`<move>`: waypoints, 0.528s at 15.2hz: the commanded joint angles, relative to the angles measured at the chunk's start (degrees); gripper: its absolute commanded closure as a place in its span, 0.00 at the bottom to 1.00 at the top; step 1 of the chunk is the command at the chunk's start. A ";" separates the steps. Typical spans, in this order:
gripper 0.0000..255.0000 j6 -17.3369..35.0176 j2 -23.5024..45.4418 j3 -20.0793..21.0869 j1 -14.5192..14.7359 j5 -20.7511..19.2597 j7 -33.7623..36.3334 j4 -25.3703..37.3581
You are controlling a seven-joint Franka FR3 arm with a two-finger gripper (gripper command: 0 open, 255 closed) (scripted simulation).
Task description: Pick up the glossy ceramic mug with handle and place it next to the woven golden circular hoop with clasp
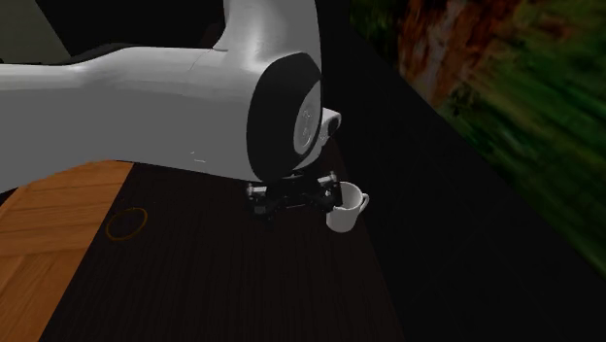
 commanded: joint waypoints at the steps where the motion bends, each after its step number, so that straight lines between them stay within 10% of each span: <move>1: 0.00 1.48 4.60 -0.59 -0.22 0.56 -1.79 3.19; 8: 0.00 3.32 20.55 -1.35 -1.71 3.24 -7.56 17.21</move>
